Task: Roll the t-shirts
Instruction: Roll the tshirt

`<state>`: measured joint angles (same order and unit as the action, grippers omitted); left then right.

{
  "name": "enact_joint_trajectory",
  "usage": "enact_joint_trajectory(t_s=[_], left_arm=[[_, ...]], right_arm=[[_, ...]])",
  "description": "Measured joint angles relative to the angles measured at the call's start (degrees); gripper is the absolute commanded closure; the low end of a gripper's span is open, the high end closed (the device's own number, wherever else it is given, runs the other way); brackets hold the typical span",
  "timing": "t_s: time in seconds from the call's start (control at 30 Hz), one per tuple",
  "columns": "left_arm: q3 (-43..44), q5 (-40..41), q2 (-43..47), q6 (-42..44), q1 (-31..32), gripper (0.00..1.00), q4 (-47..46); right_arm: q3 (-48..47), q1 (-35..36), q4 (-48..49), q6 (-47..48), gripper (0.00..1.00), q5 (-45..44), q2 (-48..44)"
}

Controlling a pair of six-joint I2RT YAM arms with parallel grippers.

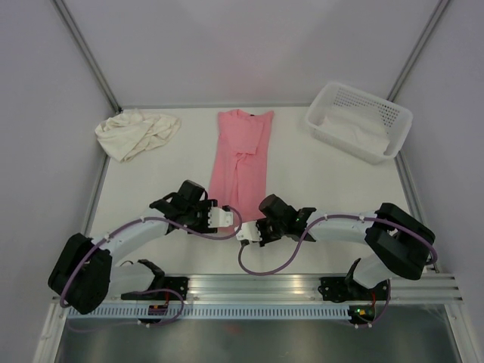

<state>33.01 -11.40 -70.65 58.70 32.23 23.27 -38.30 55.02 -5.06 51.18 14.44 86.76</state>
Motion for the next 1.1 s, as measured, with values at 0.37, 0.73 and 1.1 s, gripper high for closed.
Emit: enact_joint_trajectory(t_s=[0.37,0.73,1.1], left_arm=[[0.0,-3.74,10.62,0.09,-2.34,0.35,7.37],[-0.85,-6.6,3.56,2.16,-0.46,0.37,7.67],[-0.48,-6.16,-1.57,2.16,-0.22,0.62,3.56]], right_arm=[[-0.02,0.0,-0.2,-0.35,1.0,-1.03,-0.04],[0.0,0.0,-0.15,-1.75,1.0,-1.9,-0.2],[0.5,0.0,-0.11,-2.14,1.0,-2.54,-0.76]])
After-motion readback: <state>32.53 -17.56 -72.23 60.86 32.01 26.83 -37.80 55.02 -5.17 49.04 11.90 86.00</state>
